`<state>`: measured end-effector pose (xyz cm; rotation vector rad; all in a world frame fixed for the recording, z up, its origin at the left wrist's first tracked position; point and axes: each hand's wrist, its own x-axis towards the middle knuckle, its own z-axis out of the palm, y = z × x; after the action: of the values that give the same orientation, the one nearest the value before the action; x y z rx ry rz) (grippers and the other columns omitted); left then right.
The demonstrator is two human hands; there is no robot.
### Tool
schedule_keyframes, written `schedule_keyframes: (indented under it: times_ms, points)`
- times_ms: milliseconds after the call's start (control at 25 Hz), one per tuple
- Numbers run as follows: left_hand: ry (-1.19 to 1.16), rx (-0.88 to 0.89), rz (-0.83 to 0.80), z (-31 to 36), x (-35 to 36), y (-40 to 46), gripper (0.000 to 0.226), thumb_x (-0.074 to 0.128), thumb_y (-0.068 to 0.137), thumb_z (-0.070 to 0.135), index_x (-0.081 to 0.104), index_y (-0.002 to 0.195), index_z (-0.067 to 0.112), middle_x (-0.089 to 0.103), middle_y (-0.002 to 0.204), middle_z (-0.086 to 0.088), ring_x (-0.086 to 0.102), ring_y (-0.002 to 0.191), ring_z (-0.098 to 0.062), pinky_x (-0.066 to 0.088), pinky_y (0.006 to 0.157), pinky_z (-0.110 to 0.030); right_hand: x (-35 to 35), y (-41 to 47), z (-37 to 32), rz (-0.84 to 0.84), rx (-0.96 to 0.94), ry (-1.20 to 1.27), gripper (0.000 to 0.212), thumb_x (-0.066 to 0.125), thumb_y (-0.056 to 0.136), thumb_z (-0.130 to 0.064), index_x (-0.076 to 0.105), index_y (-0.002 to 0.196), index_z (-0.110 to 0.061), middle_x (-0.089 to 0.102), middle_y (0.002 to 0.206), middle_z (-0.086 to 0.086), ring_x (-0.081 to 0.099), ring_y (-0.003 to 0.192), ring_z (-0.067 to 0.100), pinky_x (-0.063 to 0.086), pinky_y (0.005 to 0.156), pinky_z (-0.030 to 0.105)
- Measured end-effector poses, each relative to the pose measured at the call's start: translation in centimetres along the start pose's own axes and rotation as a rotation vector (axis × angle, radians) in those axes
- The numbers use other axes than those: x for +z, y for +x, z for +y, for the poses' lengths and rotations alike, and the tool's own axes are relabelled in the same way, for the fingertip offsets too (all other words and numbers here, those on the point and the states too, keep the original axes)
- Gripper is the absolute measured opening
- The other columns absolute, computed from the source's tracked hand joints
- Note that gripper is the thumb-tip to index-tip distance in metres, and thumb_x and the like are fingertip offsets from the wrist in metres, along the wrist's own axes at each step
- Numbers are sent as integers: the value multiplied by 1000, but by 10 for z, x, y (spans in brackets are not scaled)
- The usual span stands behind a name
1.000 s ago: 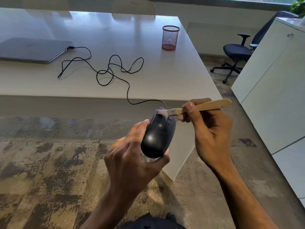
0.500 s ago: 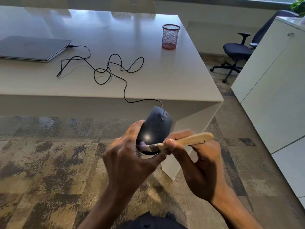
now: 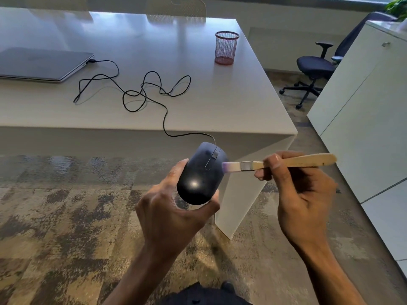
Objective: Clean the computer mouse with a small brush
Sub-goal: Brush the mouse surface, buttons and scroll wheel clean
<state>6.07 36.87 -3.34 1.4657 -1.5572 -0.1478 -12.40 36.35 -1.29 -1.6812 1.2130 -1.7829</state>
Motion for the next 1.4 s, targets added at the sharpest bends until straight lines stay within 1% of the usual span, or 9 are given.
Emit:
schedule_keyframes:
  times_ms: [160,280,400,560,640,840,1000,1200,1400]
  points:
    - [-8,21,-10,1,0,-2,81,66,62,60,59,125,11,72,90,1,61,73,-5,48,68,-17,13,-5,-6,-164,1,99,12,57,96,-16,69,92,-19,72,82,-8,71,75,6,54,71,15]
    - [-34,25,-4,2,-2,-1,78,67,61,57,60,124,10,63,85,11,58,70,-3,41,70,-9,15,3,-1,-85,53,3,14,58,96,-22,69,93,-12,71,79,-4,70,74,4,52,69,15]
    - [-62,29,3,2,-1,-1,77,67,63,55,60,123,9,55,84,16,57,68,-3,40,70,-6,13,7,-1,-29,35,-6,13,57,97,-23,68,94,-15,71,79,-5,69,74,6,52,69,17]
    - [-85,6,-7,-2,-1,-1,84,68,60,58,58,125,7,57,92,14,60,76,-2,38,74,0,17,-7,-8,-300,6,107,16,57,95,-23,70,85,-22,71,81,-9,69,74,9,55,69,20]
    - [-120,-7,-15,-3,-1,-1,86,69,57,58,58,126,7,57,98,15,58,81,4,37,77,3,18,-9,-7,-342,1,86,17,57,94,-23,70,83,-23,71,82,-13,69,75,8,54,70,19]
    - [-187,-13,8,-1,-1,0,78,70,61,57,59,125,14,49,99,35,51,86,25,41,74,-1,3,5,10,-148,102,53,13,58,97,-19,68,90,-16,72,80,-9,70,74,5,53,73,17]
    - [-192,-6,-7,-1,-1,0,75,72,60,54,61,124,17,48,99,39,50,86,27,40,73,0,-6,19,16,50,155,-34,20,57,98,-24,70,95,-10,73,80,-7,70,75,5,51,72,15]
    - [-206,9,-18,1,-1,0,74,72,61,51,60,124,15,49,100,37,51,87,25,40,75,-1,-1,15,5,-98,90,90,10,59,97,-21,69,96,-18,74,80,-9,72,74,6,54,72,16]
    - [-224,26,-22,6,-3,-1,74,71,61,51,58,124,17,50,101,35,53,87,20,39,76,0,2,23,8,47,98,-10,11,60,94,-29,69,94,-24,75,84,-7,73,79,7,54,75,18]
